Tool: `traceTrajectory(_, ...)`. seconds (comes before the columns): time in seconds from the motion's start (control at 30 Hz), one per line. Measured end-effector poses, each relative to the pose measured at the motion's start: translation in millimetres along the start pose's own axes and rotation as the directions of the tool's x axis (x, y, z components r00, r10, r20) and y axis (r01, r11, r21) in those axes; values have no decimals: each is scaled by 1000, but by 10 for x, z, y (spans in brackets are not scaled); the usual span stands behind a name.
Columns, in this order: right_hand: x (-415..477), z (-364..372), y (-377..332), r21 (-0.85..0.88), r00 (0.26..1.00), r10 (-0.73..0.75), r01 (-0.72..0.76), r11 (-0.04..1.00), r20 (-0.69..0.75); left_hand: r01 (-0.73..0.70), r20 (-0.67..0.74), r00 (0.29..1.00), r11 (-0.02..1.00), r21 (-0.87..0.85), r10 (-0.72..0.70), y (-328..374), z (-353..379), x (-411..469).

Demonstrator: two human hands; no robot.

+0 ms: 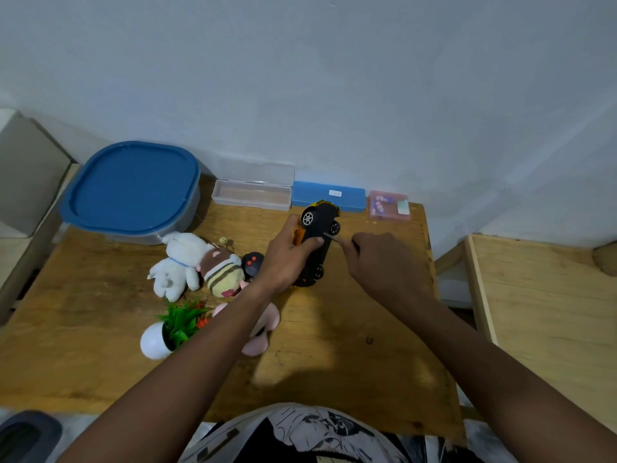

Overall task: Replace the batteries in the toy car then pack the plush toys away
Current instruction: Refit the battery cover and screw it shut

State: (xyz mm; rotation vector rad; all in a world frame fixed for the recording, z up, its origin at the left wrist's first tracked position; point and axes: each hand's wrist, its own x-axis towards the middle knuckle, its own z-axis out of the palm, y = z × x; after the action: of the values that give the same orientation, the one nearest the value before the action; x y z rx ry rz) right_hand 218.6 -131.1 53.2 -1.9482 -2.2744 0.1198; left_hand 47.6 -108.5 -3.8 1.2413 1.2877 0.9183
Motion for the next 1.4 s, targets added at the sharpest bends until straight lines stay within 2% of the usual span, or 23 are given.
traceTrajectory(0.07,25,-11,-10,102,999,13,-16,995,35,-8,12,1000,1000,7,8,7,-10,-6)
traceTrajectory(0.2,9,-76,-26,261,997,-54,38,965,57,1,14,1000,1000,-5,-1,28,-13,-3)
traceTrajectory(0.33,-7,-61,-7,141,994,-97,103,985,-48,12,13,1000,1000,-23,-12,22,-20,3)
traceTrajectory(0.4,-11,-30,-13,18,992,-82,84,996,-95,7,16,1000,1000,-25,-7,20,-29,14)
traceTrajectory(0.47,4,-18,-27,-46,996,-32,29,999,-78,9,24,1000,1000,-16,-8,18,-33,6)
traceTrajectory(0.53,40,4,-33,33,999,36,-35,999,-3,15,31,999,1000,-4,-14,7,-29,-4)
traceTrajectory(0.6,51,28,-41,199,998,59,-65,978,36,12,22,1000,1000,-3,-12,0,-22,-9)
traceTrajectory(0.7,28,45,-21,306,1000,6,-14,952,25,13,11,1000,1000,5,-13,14,-26,0)
traceTrajectory(0.77,4,43,5,254,999,-40,48,966,-37,15,15,1000,1000,5,-15,27,-22,-4)
traceTrajectory(0.83,-13,43,12,119,991,-70,84,989,-111,7,10,1000,1000,8,-7,33,-19,-8)
traceTrajectory(0.9,-42,86,16,-18,990,-59,57,998,-128,-18,3,1000,1000,16,18,46,-15,-8)
traceTrajectory(0.93,-47,105,8,-18,994,-24,22,1000,-111,-34,1,999,999,29,34,53,-12,-4)
traceTrajectory(1.0,-9,123,8,159,996,82,-78,984,-25,-49,1,999,997,51,49,56,-15,1)
traceTrajectory(1.07,49,119,6,367,982,169,-187,911,81,-46,11,999,998,46,46,55,-28,-2)
traceTrajectory(1.2,31,80,19,438,983,143,-181,880,118,-44,36,998,998,38,43,40,-40,-1)
traceTrajectory(1.3,2,84,75,349,999,23,-9,937,-36,-25,33,999,999,20,24,8,-18,-7)
traceTrajectory(1.4,-26,83,57,76,987,-61,73,994,-149,-9,24,1000,1000,-10,9,-13,-8,-19)
